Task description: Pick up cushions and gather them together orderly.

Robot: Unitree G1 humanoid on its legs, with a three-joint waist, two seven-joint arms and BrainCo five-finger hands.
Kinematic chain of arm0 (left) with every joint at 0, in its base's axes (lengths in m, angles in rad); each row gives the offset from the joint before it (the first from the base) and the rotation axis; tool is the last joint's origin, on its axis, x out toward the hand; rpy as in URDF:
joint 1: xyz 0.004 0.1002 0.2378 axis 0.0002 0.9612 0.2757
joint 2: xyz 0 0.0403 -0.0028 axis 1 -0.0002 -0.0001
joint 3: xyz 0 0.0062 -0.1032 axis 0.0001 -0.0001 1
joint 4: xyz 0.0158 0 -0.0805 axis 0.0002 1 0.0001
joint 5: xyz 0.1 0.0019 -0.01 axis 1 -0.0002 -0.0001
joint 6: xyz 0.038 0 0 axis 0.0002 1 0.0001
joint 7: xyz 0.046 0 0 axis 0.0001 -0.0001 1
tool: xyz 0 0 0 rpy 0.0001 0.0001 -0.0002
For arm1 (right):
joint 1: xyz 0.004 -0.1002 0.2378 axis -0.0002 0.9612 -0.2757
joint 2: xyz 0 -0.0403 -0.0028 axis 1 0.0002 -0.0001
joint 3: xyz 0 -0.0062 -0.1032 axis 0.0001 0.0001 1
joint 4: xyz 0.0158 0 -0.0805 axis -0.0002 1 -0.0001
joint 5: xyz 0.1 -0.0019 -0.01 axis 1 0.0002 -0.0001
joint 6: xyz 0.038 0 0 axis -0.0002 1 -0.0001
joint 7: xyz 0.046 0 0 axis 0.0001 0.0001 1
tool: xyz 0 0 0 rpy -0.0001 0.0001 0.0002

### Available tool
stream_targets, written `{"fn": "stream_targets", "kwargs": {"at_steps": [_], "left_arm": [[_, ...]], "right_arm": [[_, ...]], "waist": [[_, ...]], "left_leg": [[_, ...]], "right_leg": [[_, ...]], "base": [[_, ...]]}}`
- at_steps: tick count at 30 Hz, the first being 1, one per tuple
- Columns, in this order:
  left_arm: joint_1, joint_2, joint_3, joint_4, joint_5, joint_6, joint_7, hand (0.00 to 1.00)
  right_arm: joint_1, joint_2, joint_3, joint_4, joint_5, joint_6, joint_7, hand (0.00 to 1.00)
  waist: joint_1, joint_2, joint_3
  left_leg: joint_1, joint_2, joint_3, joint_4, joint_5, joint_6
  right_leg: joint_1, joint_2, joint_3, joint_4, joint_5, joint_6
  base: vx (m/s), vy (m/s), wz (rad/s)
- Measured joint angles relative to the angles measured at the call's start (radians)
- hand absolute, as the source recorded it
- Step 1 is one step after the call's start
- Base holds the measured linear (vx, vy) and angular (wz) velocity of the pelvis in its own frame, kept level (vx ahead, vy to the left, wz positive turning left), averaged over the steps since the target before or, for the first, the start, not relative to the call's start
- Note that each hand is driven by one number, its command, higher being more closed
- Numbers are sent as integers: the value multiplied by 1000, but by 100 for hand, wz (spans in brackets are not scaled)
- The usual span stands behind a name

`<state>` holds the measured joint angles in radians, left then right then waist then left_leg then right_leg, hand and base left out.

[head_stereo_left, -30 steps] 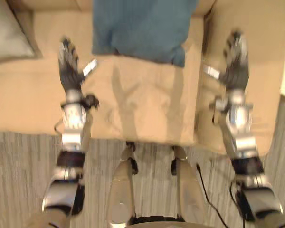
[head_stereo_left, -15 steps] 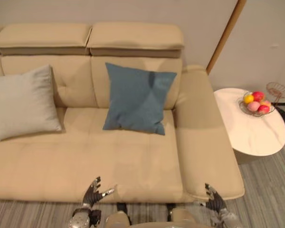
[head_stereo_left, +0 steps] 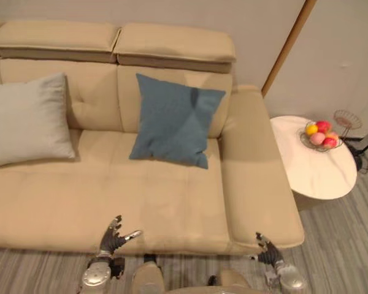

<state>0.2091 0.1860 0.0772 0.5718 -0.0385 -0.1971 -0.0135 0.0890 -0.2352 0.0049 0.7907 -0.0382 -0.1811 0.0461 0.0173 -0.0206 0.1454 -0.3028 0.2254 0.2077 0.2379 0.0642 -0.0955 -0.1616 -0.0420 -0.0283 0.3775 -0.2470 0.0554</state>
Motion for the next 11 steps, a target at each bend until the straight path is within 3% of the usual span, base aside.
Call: {"fn": "stream_targets", "kwargs": {"at_steps": [1, 3, 4, 5, 7, 9, 11], "left_arm": [[-4, -18, -9, 0, 0, 4, -1, 0], [-18, -23, -17, -1, 0, 5, -1, 0], [-18, -23, -19, -2, 1, 5, -3, 0], [-14, -23, -18, -3, 1, 3, -5, 0], [-3, -20, -16, 1, 1, 4, -7, 0], [2, -22, -18, 19, 2, 5, -8, 0], [4, -14, -17, 28, 2, 8, -8, 0]], "right_arm": [[-1, -11, -11, -1, 8, 7, -8, 0], [23, -8, -51, 1, 13, 14, -21, 0], [30, -9, -69, 1, 22, 15, -23, 0], [49, -14, -88, 1, 30, 16, -23, 0], [58, -19, -92, 2, 30, 16, -21, 0], [66, -15, -98, 5, 29, 16, -20, 0], [75, 5, -116, 21, 28, 18, -18, 0]], "waist": [[-7, 29, 11], [-10, 19, 17], [-11, 15, 16], [-20, 15, 14], [-29, 24, 10], [-32, 42, 1], [-33, 22, -12]], "left_leg": [[6, 8, -18, -55, 28, -21], [-8, -1, -15, 22, 11, -4], [-9, -18, -13, 116, -30, 28], [4, -36, -12, 234, -128, 46], [67, -34, -15, 286, -222, 31], [143, -43, -15, 184, -270, 1], [177, -77, 0, 67, -264, 15]], "right_leg": [[-6, 6, -23, -16, 31, -23], [-18, -16, -48, -32, 55, -38], [-17, -34, -56, -39, 62, -43], [-16, -49, -58, -64, 81, -42], [-19, -50, -53, -89, 111, -32], [-18, -47, -53, -108, 134, -13], [-10, -59, -53, -161, 172, 16]], "base": [[-321, -119, 21], [-254, -56, 32], [-268, -31, 39], [-197, -8, 27], [-151, 95, 6], [-116, 146, 2], [-115, 119, 5]]}}
